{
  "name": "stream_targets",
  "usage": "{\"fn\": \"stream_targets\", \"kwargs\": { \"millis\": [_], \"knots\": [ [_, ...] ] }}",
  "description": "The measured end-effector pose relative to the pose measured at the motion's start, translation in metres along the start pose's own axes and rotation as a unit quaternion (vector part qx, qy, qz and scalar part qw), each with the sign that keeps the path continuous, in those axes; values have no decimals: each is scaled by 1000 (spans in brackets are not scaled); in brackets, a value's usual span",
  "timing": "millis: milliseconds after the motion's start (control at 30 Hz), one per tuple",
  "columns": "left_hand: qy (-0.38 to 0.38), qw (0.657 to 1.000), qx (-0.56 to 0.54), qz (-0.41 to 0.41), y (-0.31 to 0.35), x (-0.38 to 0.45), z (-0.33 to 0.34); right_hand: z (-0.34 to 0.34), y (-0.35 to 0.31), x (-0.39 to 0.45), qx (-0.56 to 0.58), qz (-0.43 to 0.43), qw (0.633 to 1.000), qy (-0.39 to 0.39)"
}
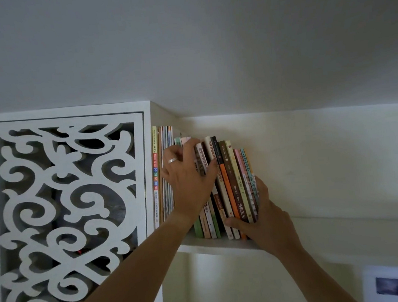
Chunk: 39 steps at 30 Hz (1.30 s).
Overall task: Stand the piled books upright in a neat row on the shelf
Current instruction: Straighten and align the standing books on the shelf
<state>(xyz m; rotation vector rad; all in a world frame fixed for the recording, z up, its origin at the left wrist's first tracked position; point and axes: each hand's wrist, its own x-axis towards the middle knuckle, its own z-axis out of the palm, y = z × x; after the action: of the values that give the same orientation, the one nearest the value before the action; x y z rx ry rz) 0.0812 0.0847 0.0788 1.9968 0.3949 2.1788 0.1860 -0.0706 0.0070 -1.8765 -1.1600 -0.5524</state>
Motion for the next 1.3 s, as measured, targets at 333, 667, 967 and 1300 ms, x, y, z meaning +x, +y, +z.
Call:
{"fn": "stream_targets", "kwargs": {
  "millis": [333,667,967,1300],
  "knots": [
    [-91,988,-82,-90,32,-54,-1,-5,5,3,24,34,999,7],
    [-140,984,-58,-90,27,-63,-22,-9,5,1,73,77,994,15],
    [-182,978,-24,-101,29,-63,-30,-9,6,2,62,78,995,27],
    [-76,990,-74,-91,44,-82,-48,-10,5,1,113,105,986,63]
  ]
}}
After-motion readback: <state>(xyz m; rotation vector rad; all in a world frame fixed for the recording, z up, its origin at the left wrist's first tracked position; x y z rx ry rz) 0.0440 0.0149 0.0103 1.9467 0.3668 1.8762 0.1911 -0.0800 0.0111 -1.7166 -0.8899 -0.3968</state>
